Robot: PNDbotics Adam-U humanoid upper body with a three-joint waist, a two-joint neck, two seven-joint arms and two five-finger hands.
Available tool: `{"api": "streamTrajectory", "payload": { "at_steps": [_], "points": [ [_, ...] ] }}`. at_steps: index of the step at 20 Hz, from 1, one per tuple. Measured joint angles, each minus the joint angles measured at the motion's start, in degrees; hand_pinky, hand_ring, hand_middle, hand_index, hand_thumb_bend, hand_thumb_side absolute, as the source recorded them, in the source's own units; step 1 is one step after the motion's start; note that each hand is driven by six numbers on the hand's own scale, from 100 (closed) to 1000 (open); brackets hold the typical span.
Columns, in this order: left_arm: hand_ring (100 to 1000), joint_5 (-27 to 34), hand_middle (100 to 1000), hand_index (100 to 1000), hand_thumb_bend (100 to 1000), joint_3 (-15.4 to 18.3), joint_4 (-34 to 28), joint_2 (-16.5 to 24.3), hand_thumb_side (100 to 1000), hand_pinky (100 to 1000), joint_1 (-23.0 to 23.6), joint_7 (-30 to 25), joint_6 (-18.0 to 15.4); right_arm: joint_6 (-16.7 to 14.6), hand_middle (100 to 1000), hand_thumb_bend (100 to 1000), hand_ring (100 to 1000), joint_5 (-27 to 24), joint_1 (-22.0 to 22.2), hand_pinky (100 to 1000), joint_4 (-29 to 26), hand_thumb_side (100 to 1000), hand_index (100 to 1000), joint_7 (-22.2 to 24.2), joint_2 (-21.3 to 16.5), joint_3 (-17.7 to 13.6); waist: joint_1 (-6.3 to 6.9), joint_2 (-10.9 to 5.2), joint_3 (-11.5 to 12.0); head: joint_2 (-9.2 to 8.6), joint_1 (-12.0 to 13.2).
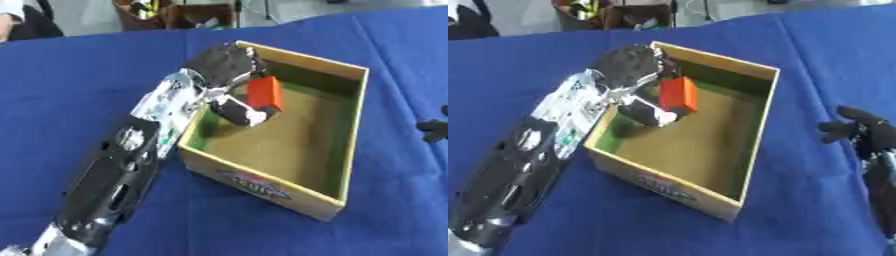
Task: Pick up objects on the table and place them in the box.
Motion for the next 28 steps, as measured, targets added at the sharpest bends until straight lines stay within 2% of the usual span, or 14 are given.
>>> {"api": "streamTrajectory", "payload": {
  "at_steps": [2,3,5,7,12,16,27,28],
  "points": [
    [644,0.0,758,946,253,0.0,-0.1,0.0,701,423,0.0,-0.9,-0.5,0.0,531,100,765,0.0,0.0,966,0.0,1000,840,0.0,0.0,0.0,-0.03,-0.12,0.0,0.00,0.0],
    [697,0.0,808,988,317,0.0,-0.3,0.0,755,468,0.0,-1.3,-0.7,0.0,530,100,765,0.0,0.0,967,0.0,1000,840,0.0,0.0,0.0,-0.05,-0.16,0.0,-0.01,0.0],
    [767,0.0,875,1000,411,0.0,-0.8,0.0,843,549,0.1,-1.6,-0.9,0.0,530,100,765,0.0,0.1,967,0.0,1000,840,0.0,0.0,0.0,-0.07,-0.16,0.2,-0.01,-0.1],
    [820,-0.1,918,1000,451,0.0,-1.8,0.0,876,623,0.5,-1.4,-0.7,0.1,528,100,764,0.0,0.3,966,0.0,1000,840,0.0,0.0,0.0,-0.11,-0.17,0.4,-0.01,-0.2],
    [809,-1.4,885,1000,489,0.7,-6.1,0.5,874,610,1.0,2.2,1.9,0.0,528,100,761,-0.5,0.3,966,0.0,1000,839,-0.3,0.0,0.0,-0.18,-0.21,0.7,-0.01,-0.5],
    [798,-1.5,866,1000,477,1.6,-10.3,1.6,864,595,0.6,5.4,4.5,-0.2,527,100,761,-1.2,0.3,966,0.0,1000,838,-1.4,0.0,0.0,-0.18,-0.29,0.7,-0.01,-0.5],
    [750,-1.2,799,933,402,4.1,-19.0,3.2,801,542,1.6,8.7,9.8,0.1,525,100,763,-1.2,0.7,969,0.0,1000,838,-1.6,0.0,0.0,-0.56,-0.31,1.5,-0.01,-1.1],
    [726,-1.2,771,911,345,4.4,-19.7,3.4,784,521,1.9,8.8,10.2,0.1,525,100,763,-1.1,0.7,969,0.0,1000,838,-1.6,0.0,0.0,-0.60,-0.31,1.5,-0.01,-1.1]
  ]
}}
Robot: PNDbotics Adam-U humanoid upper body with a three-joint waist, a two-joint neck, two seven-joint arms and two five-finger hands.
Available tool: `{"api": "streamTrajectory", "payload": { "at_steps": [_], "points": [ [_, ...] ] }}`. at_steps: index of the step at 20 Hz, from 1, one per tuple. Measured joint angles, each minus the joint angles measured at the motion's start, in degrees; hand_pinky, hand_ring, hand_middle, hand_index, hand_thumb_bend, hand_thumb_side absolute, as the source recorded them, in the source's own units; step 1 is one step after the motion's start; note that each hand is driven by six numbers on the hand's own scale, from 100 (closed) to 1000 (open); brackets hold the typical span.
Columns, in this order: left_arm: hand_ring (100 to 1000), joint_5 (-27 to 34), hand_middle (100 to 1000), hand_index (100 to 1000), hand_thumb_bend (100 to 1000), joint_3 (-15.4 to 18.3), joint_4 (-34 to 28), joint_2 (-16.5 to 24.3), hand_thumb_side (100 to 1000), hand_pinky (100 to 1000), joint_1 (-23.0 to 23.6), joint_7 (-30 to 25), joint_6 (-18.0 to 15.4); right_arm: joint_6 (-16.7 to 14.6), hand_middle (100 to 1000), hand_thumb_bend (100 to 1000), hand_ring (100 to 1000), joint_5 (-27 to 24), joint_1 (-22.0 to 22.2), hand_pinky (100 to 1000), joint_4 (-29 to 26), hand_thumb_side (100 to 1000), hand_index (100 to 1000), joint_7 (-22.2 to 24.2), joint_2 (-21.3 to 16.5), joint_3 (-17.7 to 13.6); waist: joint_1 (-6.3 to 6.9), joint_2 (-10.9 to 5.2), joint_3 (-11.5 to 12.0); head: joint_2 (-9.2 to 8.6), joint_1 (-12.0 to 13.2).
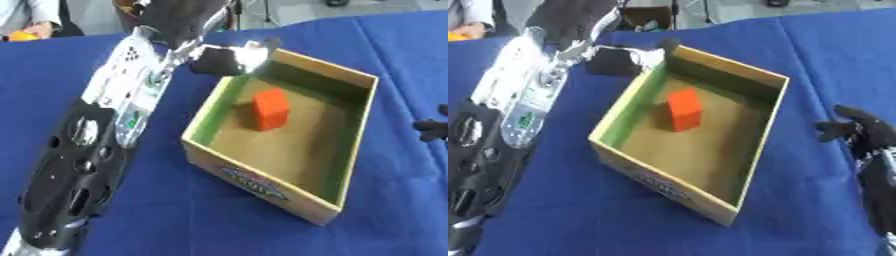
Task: Pick up objects on the table and place them in the box.
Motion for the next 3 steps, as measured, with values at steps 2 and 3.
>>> {"api": "streamTrajectory", "payload": {
  "at_steps": [2,3],
  "points": [
    [690,0.3,738,884,272,0.7,-1.8,0.2,766,494,0.7,0.6,1.3,0.0,525,100,763,0.1,0.0,968,0.0,1000,837,0.0,0.0,0.0,-0.17,0.00,0.3,0.00,-0.3],
    [653,0.8,702,862,205,1.3,-3.0,0.3,754,465,1.3,1.1,2.2,0.0,525,100,763,0.2,0.0,968,0.0,1000,837,0.0,0.0,0.0,-0.30,0.00,0.7,0.00,-0.4]
  ]
}}
